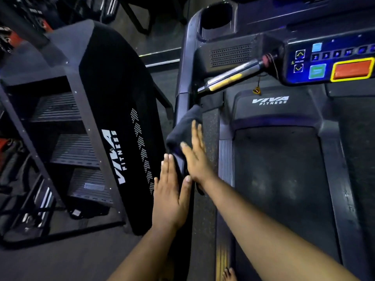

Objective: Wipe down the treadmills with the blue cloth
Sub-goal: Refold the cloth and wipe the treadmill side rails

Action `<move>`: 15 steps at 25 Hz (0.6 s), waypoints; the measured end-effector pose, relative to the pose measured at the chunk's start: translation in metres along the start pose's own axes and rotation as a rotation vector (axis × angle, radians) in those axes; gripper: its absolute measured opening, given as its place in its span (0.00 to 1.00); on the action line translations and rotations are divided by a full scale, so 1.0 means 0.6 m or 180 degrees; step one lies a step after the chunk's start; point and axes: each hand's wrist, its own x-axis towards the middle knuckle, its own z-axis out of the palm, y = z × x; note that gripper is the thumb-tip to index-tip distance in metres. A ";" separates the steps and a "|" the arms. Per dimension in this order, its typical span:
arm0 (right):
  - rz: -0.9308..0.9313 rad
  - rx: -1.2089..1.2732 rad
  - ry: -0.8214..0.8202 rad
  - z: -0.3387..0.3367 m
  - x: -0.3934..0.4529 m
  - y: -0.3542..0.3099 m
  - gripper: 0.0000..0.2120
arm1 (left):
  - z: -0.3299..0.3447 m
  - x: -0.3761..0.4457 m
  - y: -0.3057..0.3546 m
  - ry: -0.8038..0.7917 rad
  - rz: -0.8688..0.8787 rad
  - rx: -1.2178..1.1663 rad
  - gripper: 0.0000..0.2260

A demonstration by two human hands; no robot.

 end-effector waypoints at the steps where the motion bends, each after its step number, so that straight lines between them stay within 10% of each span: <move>1: -0.0126 -0.0048 -0.0075 0.002 -0.012 0.001 0.32 | 0.000 0.001 0.000 -0.0034 -0.0022 0.0095 0.36; 15: -0.1188 -0.2589 -0.0336 -0.044 0.140 -0.071 0.21 | -0.004 0.007 0.016 -0.0116 -0.0179 0.0396 0.31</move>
